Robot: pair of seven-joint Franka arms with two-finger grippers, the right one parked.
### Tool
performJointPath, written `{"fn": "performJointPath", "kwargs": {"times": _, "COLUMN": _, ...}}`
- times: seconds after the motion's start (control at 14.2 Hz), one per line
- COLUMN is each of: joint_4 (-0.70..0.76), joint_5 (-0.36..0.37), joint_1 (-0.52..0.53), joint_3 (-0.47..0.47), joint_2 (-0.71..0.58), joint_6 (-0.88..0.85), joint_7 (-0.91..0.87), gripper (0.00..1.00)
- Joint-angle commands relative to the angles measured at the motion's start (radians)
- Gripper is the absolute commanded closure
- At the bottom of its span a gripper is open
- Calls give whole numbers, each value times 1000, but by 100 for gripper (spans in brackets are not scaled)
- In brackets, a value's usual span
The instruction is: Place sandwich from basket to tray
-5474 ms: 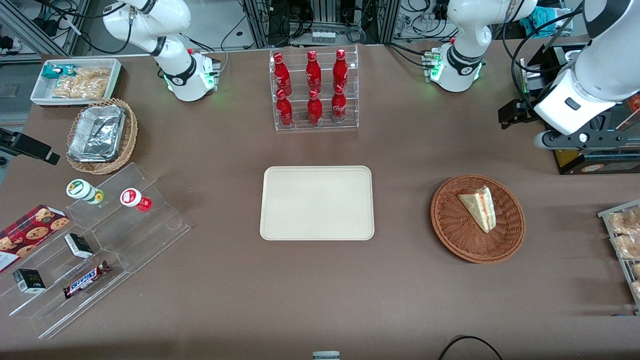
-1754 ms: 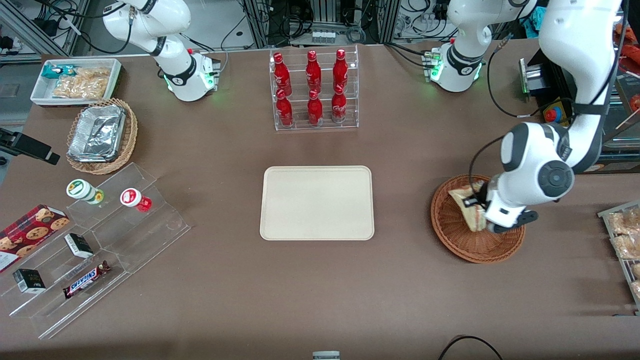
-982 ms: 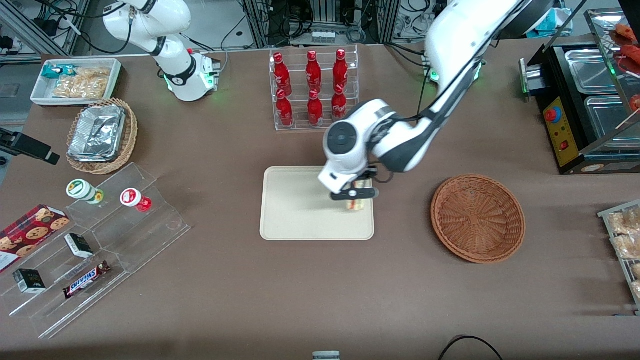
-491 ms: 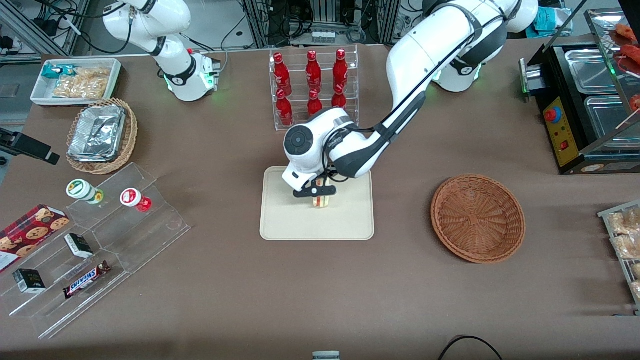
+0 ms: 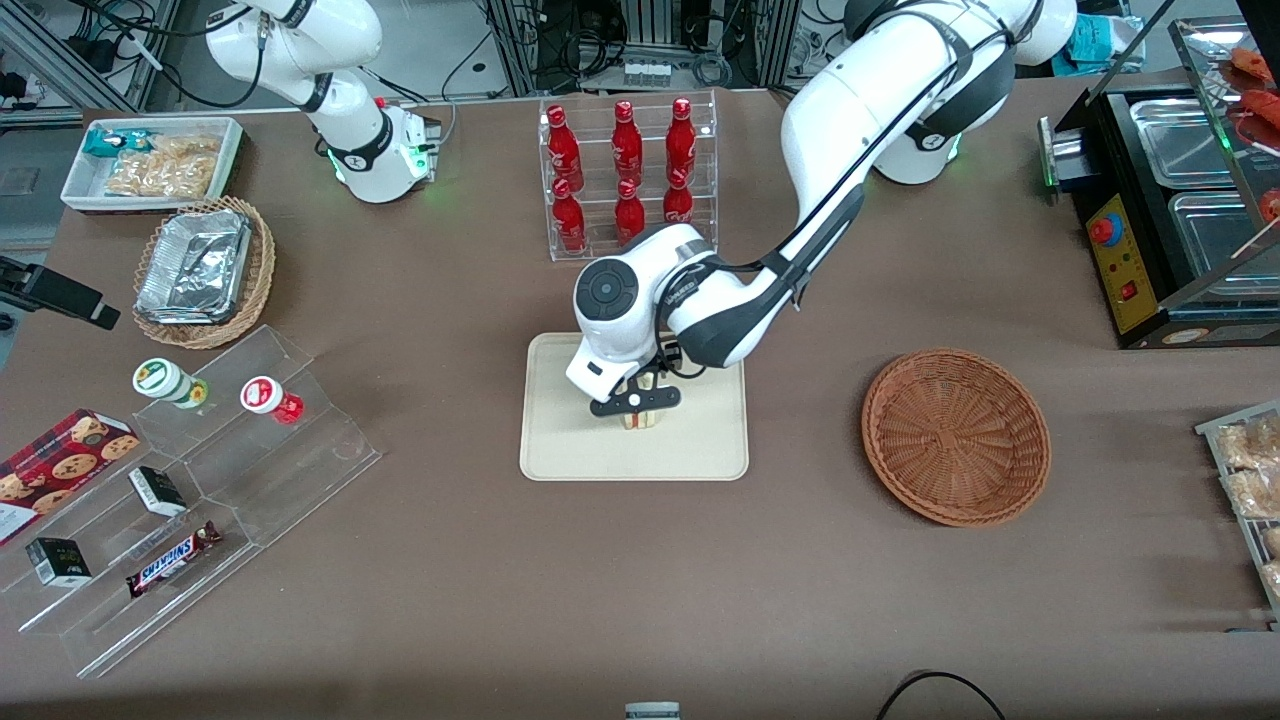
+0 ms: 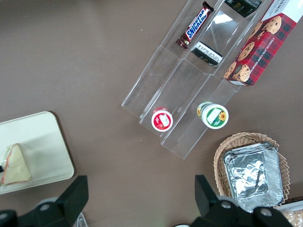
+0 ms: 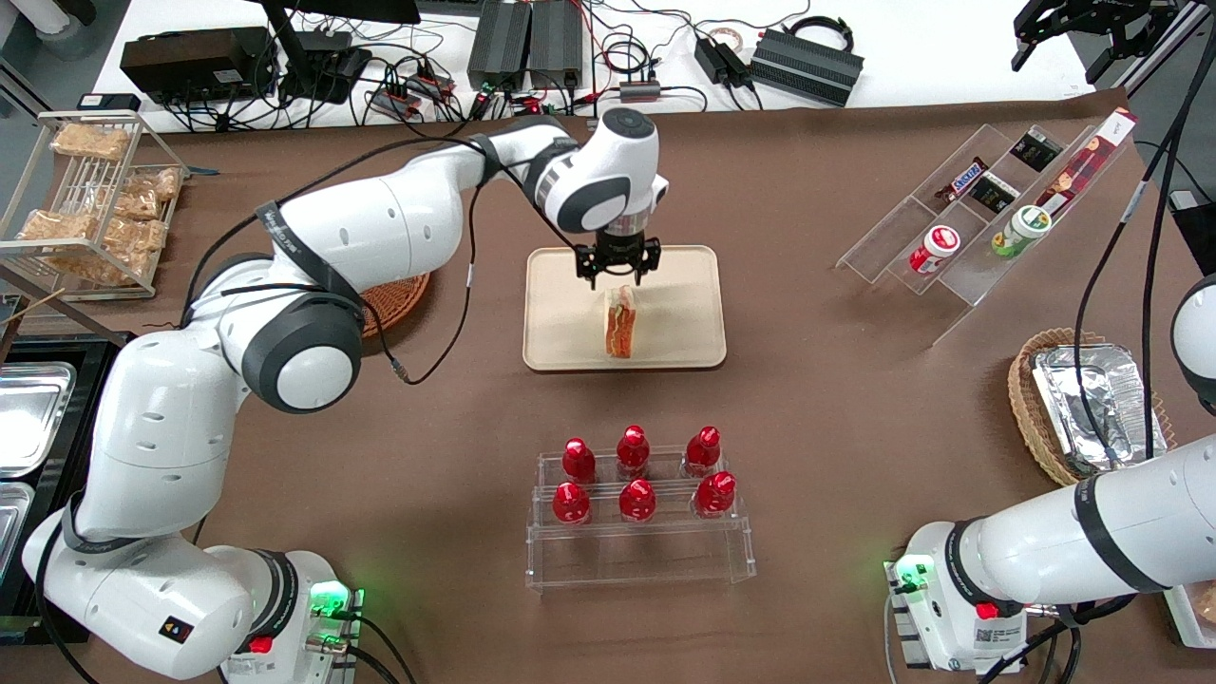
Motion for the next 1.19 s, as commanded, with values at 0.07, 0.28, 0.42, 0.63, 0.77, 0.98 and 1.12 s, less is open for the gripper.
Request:
{"fn": "performJointPath", "kwargs": {"times": 0.07, "joint_4": -27, "joint_5": -25, "joint_1": 116, "joint_3": 0, "joint_2": -202, "joint_6": -215, "joint_7": -9, "gripper": 0}}
{"fn": "performJointPath", "kwargs": {"times": 0.28, "joint_4": -46, "joint_5": -79, "joint_1": 216, "joint_3": 0, "joint_2": -321, "joint_6": -393, "joint_7": 86, "gripper": 0}}
{"fn": "performJointPath", "kwargs": {"times": 0.42, "joint_4": -99, "joint_5": -131, "joint_1": 326, "joint_3": 0, "joint_2": -403, "joint_6": -438, "joint_7": 280, "gripper": 0}}
{"fn": "performJointPath", "kwargs": {"times": 0.63, "joint_4": -144, "joint_5": -206, "joint_1": 521, "joint_3": 0, "joint_2": -506, "joint_6": -534, "joint_7": 565, "gripper": 0}}
{"fn": "performJointPath", "kwargs": {"times": 0.77, "joint_4": -138, "joint_5": -219, "joint_1": 610, "joint_3": 1, "joint_2": -558, "joint_6": -638, "joint_7": 669, "gripper": 0}}
{"fn": "performJointPath", "kwargs": {"times": 0.98, "joint_4": -165, "joint_5": -232, "joint_1": 660, "joint_3": 15, "joint_2": -649, "joint_6": -679, "joint_7": 675, "gripper": 0}}
{"fn": "performJointPath", "kwargs": {"times": 1.12, "joint_4": -243, "joint_5": -277, "joint_1": 655, "joint_3": 75, "joint_2": -729, "joint_6": -667, "joint_7": 732, "gripper": 0}}
